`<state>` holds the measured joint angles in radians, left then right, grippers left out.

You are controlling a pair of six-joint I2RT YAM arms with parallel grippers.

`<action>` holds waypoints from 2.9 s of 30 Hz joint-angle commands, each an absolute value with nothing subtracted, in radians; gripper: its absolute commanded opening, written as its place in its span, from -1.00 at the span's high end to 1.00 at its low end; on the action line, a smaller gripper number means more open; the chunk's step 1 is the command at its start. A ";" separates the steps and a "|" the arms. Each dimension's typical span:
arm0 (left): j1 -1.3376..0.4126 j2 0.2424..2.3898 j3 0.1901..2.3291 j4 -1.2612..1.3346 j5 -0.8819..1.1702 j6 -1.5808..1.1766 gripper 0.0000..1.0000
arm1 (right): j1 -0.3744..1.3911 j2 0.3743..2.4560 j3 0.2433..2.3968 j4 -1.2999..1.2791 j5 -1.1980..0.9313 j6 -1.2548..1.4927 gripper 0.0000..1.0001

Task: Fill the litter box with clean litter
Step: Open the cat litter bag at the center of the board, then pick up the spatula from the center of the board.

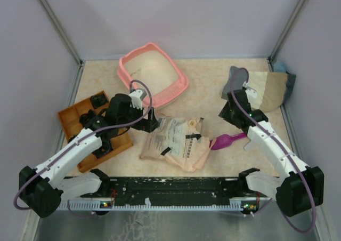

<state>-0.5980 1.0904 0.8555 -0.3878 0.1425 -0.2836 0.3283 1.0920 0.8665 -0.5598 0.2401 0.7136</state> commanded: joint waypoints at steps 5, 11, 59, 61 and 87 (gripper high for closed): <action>-0.594 0.997 0.782 -0.363 0.252 -0.146 -0.99 | 0.208 1.077 0.854 -0.789 0.503 0.951 0.08; -0.594 0.978 0.752 -0.341 0.264 -0.126 -0.98 | 0.158 0.983 0.701 -0.675 0.490 0.953 0.02; -0.594 0.914 0.731 -0.368 0.130 -0.145 -0.83 | 0.102 1.122 0.633 -0.619 0.552 1.185 0.76; -0.594 0.916 0.729 -0.366 0.126 -0.151 -0.81 | 0.103 1.087 0.635 -0.608 0.549 1.155 0.80; -0.604 1.085 0.786 0.144 0.791 -0.696 0.04 | 0.147 0.682 0.707 -0.259 -0.160 0.935 0.95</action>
<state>-0.5991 1.0626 0.7700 -0.0425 0.6659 -0.5529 0.1177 0.7334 0.6621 -0.3702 -0.0467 0.8806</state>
